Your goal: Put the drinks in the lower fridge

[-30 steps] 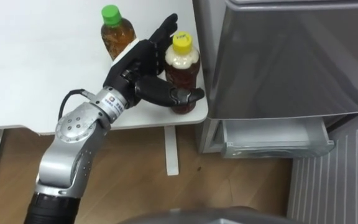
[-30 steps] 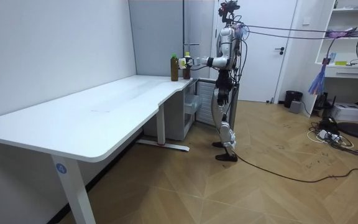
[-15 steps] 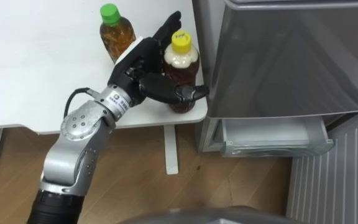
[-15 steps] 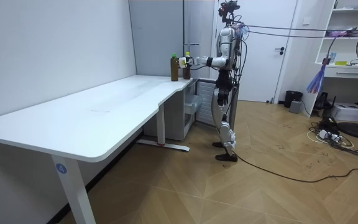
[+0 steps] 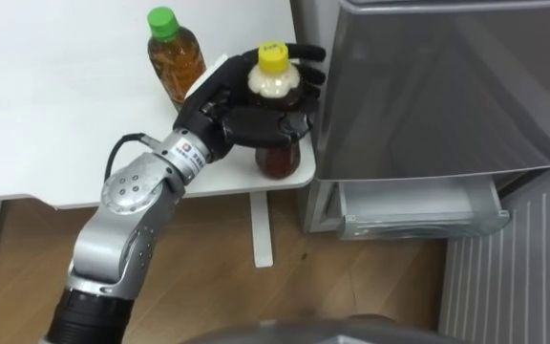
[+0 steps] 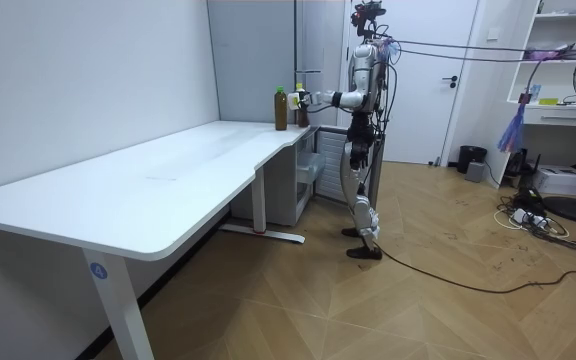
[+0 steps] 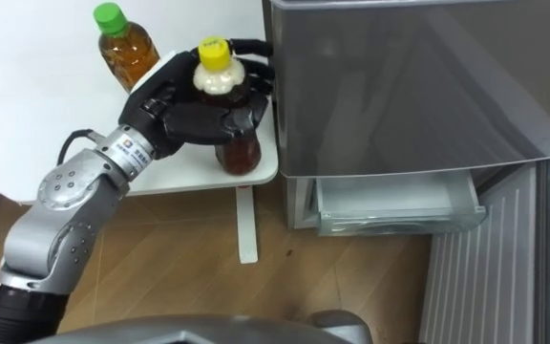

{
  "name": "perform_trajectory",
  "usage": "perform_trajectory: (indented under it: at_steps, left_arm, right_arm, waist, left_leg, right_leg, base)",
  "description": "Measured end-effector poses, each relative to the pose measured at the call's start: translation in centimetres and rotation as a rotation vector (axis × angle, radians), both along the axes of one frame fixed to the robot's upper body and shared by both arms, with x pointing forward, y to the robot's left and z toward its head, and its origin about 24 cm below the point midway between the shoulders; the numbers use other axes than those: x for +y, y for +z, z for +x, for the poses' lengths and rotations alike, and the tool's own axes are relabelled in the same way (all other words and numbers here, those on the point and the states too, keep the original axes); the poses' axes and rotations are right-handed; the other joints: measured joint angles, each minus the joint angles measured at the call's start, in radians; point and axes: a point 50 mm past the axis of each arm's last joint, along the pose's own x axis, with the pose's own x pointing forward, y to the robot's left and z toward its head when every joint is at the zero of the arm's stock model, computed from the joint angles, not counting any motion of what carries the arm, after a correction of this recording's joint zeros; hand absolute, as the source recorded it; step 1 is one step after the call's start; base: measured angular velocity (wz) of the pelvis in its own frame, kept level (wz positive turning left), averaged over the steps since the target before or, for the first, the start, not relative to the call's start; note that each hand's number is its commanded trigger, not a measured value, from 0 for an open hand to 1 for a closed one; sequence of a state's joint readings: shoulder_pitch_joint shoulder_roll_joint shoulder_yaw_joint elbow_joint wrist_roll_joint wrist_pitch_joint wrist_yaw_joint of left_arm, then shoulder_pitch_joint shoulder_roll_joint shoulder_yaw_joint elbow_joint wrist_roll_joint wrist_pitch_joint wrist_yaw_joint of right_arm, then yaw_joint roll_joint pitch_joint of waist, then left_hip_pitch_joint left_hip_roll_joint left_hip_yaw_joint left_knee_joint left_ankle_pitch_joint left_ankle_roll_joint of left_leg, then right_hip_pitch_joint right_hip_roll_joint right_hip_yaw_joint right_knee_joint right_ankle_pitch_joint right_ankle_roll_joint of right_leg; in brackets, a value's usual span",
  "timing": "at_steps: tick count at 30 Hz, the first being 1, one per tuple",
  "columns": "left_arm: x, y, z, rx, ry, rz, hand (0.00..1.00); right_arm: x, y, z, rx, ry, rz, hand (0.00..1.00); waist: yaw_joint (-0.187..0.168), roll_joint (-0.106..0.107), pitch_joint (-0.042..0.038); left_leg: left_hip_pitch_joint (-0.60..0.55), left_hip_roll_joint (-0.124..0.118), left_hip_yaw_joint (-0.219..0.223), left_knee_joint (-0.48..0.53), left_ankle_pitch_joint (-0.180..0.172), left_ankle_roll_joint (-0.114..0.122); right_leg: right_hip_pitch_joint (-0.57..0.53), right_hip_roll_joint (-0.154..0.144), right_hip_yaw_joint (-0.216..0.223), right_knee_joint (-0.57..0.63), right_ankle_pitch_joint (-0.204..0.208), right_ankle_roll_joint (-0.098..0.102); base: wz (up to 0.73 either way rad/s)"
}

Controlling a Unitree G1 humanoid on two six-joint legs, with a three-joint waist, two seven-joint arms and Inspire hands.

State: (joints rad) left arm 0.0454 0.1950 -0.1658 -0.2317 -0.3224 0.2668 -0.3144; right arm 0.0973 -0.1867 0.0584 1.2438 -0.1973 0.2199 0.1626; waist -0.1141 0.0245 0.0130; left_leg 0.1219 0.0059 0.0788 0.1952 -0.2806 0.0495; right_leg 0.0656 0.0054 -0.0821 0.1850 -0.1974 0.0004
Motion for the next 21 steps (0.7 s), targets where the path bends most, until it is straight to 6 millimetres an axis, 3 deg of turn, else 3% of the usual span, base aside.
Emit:
perform_trajectory:
  at_steps: [14,21]
  left_arm:
    - [-0.1,-0.2,0.0,0.016,-0.004,-0.002,1.00]
    - [-1.9,-0.4,-0.5,0.024,-0.107,-0.024,1.00]
  right_arm:
    - [0.1,0.1,1.2,-0.030,0.001,0.006,0.00]
    - [0.3,0.0,1.8,-0.045,0.018,0.011,0.00]
  waist:
    - [0.003,0.001,-0.0026]
    - [0.002,-0.002,-0.0031]
  left_leg:
    - [-0.003,0.001,0.003,0.002,0.000,0.000]
    - [-0.003,0.001,-0.001,0.002,0.000,0.000]
  right_leg:
    - [-0.002,-0.001,-0.001,0.000,0.001,-0.001]
    - [0.002,-0.003,-0.003,-0.003,0.003,0.000]
  base:
    - [0.00]
    - [0.01]
